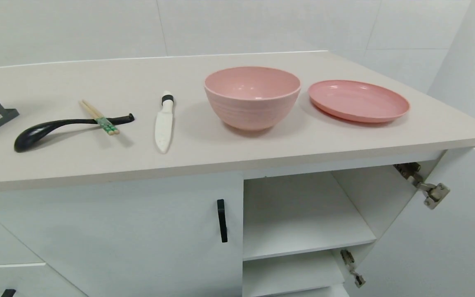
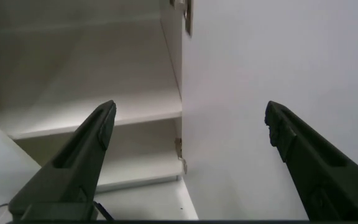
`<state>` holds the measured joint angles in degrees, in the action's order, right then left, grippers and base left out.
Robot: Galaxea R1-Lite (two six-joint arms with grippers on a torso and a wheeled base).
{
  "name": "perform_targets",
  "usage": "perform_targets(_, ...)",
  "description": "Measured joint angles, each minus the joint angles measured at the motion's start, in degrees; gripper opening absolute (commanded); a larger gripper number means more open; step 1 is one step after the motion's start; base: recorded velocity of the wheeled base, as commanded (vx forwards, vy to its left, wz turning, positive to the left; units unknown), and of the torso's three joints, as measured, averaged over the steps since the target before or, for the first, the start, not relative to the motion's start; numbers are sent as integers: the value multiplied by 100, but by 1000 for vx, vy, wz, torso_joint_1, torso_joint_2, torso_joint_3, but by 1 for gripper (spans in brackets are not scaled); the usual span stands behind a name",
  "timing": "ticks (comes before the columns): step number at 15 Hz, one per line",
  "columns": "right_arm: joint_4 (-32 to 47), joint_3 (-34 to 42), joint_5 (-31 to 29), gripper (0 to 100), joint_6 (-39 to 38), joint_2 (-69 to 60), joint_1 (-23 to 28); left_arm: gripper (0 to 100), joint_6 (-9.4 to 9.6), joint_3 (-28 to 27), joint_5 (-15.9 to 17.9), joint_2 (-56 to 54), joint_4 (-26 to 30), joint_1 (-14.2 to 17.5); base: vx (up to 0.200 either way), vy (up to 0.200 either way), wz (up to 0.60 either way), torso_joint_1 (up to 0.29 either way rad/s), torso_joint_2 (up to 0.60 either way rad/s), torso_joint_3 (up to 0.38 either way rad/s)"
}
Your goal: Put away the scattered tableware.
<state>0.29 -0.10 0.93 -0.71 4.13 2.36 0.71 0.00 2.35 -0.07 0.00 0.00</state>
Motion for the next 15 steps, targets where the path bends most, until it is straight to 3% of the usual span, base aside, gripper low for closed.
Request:
perform_targets(10, -9, 0, 2, 100, 2, 0, 0, 100, -2, 0, 0, 0, -7, 0, 0, 0, 0, 181, -536, -207)
perform_targets(15, -9, 0, 2, 100, 0, 0, 0, 100, -2, 0, 2, 0, -7, 0, 0, 0, 0, 358, -496, -239)
